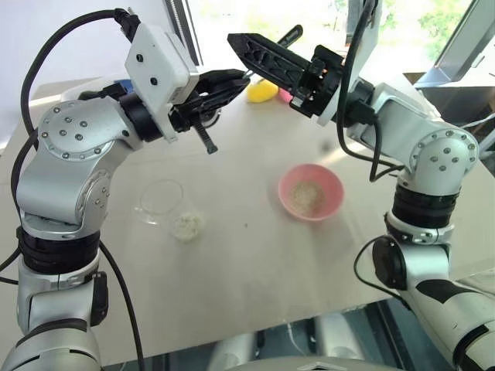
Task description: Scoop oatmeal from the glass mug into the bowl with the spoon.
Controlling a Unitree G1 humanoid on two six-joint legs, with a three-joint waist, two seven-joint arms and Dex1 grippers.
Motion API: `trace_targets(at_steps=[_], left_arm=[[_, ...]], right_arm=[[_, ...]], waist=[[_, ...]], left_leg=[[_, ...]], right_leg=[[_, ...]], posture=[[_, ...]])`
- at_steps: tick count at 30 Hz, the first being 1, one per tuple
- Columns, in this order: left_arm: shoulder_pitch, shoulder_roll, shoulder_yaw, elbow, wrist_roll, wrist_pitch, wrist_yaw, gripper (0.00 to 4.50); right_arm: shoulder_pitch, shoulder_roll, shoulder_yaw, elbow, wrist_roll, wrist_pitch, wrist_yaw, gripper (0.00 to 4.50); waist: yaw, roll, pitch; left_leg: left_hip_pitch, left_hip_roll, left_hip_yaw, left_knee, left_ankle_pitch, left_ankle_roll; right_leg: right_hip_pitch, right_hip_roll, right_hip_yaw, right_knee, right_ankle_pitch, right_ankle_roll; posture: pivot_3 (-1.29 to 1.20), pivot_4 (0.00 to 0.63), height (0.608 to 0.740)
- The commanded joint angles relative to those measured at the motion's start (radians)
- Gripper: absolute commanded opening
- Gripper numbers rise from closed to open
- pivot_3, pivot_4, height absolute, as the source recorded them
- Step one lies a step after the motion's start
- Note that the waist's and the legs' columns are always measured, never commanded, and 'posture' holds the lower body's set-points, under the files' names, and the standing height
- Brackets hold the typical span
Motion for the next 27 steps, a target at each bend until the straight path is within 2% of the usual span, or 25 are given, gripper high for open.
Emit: trace_targets(at_steps=[1, 5, 6, 7, 10, 13, 14, 15, 24, 27], left_arm=[[-0.019, -0.002, 0.011, -0.019, 0.011, -0.016, -0.001, 0.01], [-0.015, -0.003, 0.012, -0.017, 0.015, -0.017, -0.007, 0.01], [-0.014, -0.003, 0.013, -0.018, 0.015, -0.016, -0.008, 0.0], [-0.014, -0.003, 0.014, -0.018, 0.015, -0.015, -0.009, 0.0], [-0.01, -0.003, 0.015, -0.016, 0.017, -0.018, -0.013, 0.0], [-0.006, 0.001, 0.012, -0.012, 0.022, -0.028, -0.021, 0.0], [-0.004, 0.003, 0.012, -0.01, 0.024, -0.031, -0.026, 0.0], [-0.004, 0.003, 0.011, -0.008, 0.026, -0.033, -0.028, 0.0], [0.011, 0.013, 0.031, -0.004, 0.041, -0.053, -0.032, 0.0], [0.012, 0.008, 0.037, -0.004, 0.057, -0.076, -0.018, 1.06]], right_arm=[[-0.008, 0.001, -0.005, -0.044, 0.034, -0.016, -0.005, 4.5], [-0.011, -0.004, -0.005, -0.047, 0.031, -0.027, -0.008, 4.5], [-0.013, -0.007, -0.006, -0.046, 0.028, -0.029, -0.009, 3.99], [-0.014, -0.01, -0.006, -0.044, 0.025, -0.031, -0.007, 3.71], [-0.016, -0.014, -0.008, -0.04, 0.022, -0.038, -0.008, 2.13], [-0.017, -0.017, -0.01, -0.035, 0.023, -0.041, -0.005, 0.97], [-0.017, -0.018, -0.01, -0.034, 0.023, -0.042, -0.004, 0.44], [-0.018, -0.018, -0.01, -0.032, 0.022, -0.044, -0.003, 0.14], [-0.024, -0.026, -0.01, -0.023, 0.008, -0.052, 0.005, 0.14], [-0.025, -0.024, -0.011, -0.019, 0.008, -0.054, 0.005, 0.0]], waist=[[0.0, 0.0, 0.0], [0.0, 0.0, 0.0], [0.0, 0.0, 0.0], [0.0, 0.0, 0.0], [0.0, 0.0, 0.0], [0.0, 0.0, 0.0], [0.0, 0.0, 0.0], [0.0, 0.0, 0.0], [-0.001, 0.0, 0.0], [-0.001, 0.0, 0.0]], left_leg=[[0.0, 0.0, 0.0, 0.0, 0.0, 0.0], [0.0, 0.0, 0.0, 0.0, 0.0, 0.0], [0.0, 0.0, 0.0, 0.0, 0.0, 0.0], [0.0, 0.0, 0.0, 0.0, 0.0, 0.0], [0.0, 0.0, 0.0, 0.0, 0.0, 0.0], [0.0, 0.0, 0.0, 0.0, 0.0, 0.0], [0.0, 0.0, 0.0, 0.0, 0.0, 0.0], [0.0, 0.0, 0.0, 0.0, 0.0, 0.0], [0.0, 0.0, 0.001, 0.0, 0.0, 0.0], [0.0, 0.0, 0.001, 0.0, 0.0, 0.0]], right_leg=[[0.0, 0.0, 0.0, 0.0, 0.0, 0.0], [0.0, 0.0, 0.0, 0.0, 0.0, 0.0], [0.0, 0.0, 0.0, 0.0, 0.0, 0.0], [0.0, 0.0, 0.0, 0.0, 0.0, 0.0], [0.0, 0.0, 0.0, 0.0, 0.0, 0.0], [0.0, 0.0, 0.0, 0.0, 0.0, 0.0], [0.0, 0.0, 0.0, 0.0, 0.0, 0.0], [0.0, 0.0, 0.0, 0.0, 0.0, 0.0], [-0.001, 0.0, 0.001, 0.001, 0.0, 0.0], [-0.001, 0.0, 0.001, 0.001, 0.0, 0.0]], posture=[[0.0, 0.15, 0.74], [0.0, 0.15, 0.74], [0.0, 0.15, 0.74], [0.0, 0.15, 0.74], [0.0, 0.15, 0.74], [0.0, 0.15, 0.74], [0.0, 0.15, 0.74], [0.0, 0.15, 0.74], [0.0, 0.15, 0.74], [0.0, 0.15, 0.74]])
